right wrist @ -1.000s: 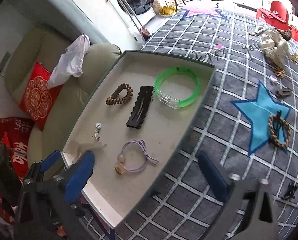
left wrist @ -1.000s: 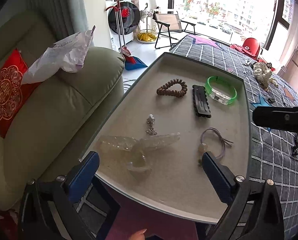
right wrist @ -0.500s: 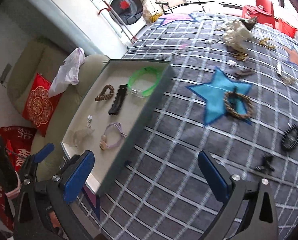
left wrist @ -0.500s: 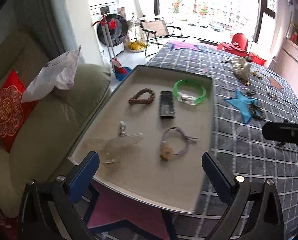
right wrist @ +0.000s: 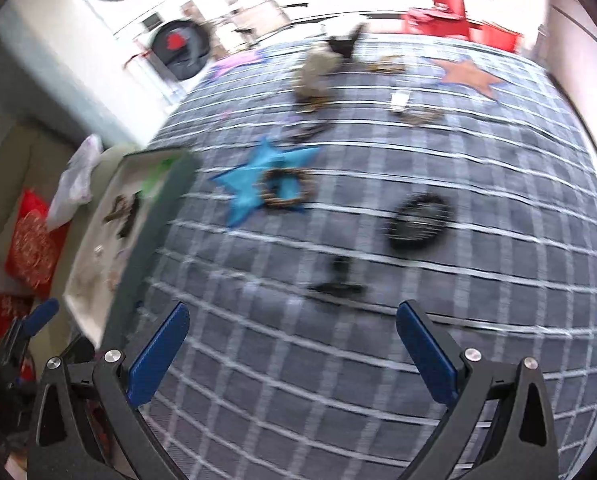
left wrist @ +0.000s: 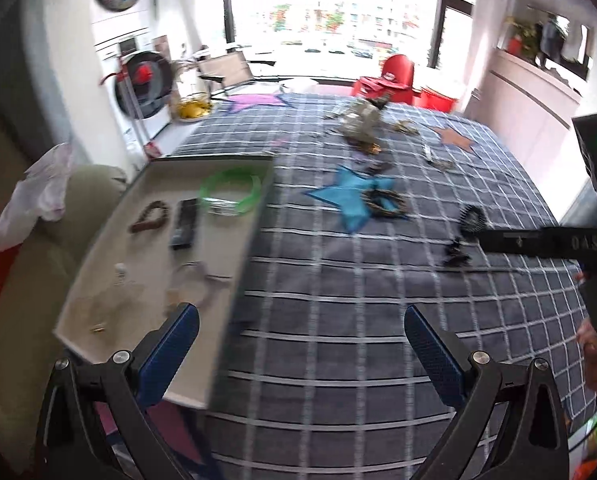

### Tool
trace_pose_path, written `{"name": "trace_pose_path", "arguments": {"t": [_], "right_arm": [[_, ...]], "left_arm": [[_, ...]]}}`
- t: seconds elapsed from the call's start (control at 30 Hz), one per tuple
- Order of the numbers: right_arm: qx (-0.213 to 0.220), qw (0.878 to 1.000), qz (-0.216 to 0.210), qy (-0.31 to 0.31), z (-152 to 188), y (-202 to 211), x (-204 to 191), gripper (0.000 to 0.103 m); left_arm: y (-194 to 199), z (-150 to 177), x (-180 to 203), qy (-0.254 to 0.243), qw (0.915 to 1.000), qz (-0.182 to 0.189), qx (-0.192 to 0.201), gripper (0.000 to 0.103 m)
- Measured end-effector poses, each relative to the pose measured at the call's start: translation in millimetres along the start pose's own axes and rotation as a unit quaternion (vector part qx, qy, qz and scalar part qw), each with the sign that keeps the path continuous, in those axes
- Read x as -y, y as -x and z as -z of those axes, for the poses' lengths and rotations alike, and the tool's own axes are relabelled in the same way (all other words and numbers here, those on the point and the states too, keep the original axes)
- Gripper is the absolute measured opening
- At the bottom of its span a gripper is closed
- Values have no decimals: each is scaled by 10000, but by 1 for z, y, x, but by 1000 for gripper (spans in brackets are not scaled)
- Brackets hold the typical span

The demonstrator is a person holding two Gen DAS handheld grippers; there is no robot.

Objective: Organize jewelry
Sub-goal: 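Withdraw both open tools from the tray back over the tablecloth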

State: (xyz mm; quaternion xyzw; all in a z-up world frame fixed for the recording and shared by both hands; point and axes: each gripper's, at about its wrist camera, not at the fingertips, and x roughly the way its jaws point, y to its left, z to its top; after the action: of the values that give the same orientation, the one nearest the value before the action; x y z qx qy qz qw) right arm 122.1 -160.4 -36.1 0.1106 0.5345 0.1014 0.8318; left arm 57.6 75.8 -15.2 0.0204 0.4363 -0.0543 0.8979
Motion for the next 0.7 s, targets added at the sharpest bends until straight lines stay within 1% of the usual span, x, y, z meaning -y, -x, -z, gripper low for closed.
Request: {"name": "trace_pose_path", "arguments": {"t": [0.17, 0.33, 0.43, 0.6, 0.63, 0.67, 0.7], "right_arm": [[35, 9991, 152, -387, -1, 1, 44, 103], [63, 9984, 317, -470, -5, -2, 64, 103], [73, 9978, 402, -520, -10, -7, 74, 103], [111, 9965, 673, -474, -18, -14, 86, 103], [120, 9963, 711, -470, -20, -15, 88, 103], [127, 9961, 745, -463, -22, -16, 91, 103], [131, 9960, 758, -453, -24, -17, 92, 103]], "left_arm": [[-17, -3, 27, -92, 9997, 138, -166, 103], [-36, -18, 40, 50, 9993, 243, -277, 103], [-46, -26, 46, 80, 9993, 232, -293, 103], [-63, -32, 63, -103, 9989, 329, -317, 103], [-66, -32, 68, -175, 9987, 352, -326, 100], [-70, -31, 74, -283, 9982, 391, -350, 91], [-75, -31, 79, -371, 9976, 413, -410, 90]]}}
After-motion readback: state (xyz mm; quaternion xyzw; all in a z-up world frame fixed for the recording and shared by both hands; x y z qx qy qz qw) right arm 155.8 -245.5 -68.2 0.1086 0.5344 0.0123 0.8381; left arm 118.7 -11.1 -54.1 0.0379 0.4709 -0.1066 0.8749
